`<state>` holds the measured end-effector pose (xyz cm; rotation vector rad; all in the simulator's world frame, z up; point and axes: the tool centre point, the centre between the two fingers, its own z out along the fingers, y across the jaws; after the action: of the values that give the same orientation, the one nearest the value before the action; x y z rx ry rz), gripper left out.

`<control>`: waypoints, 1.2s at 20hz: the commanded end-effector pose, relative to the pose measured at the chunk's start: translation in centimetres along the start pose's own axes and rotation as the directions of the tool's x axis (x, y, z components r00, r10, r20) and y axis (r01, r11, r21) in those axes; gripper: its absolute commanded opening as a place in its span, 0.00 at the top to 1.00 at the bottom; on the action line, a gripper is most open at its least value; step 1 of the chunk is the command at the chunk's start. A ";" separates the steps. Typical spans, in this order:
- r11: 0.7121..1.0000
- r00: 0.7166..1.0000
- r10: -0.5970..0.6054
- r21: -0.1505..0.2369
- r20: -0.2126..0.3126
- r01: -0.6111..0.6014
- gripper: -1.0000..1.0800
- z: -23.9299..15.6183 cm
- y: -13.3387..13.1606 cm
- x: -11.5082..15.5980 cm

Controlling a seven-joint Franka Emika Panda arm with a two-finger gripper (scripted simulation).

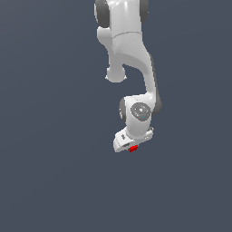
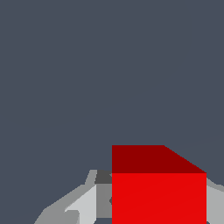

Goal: Pick up the red cube and move it to a goal position.

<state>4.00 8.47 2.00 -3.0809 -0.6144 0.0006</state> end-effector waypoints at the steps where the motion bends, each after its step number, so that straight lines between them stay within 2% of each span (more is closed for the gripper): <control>1: 1.000 1.000 0.000 0.000 0.000 0.000 1.00 0.0 0.0 0.0; 12: 1.000 1.000 -0.001 -0.001 0.000 0.001 1.00 -3.5 0.5 -1.0; 24: 1.000 1.000 -0.001 -0.001 0.000 0.001 1.00 -14.4 2.1 -4.0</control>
<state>1.46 5.42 14.81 -3.0811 -0.6158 0.0013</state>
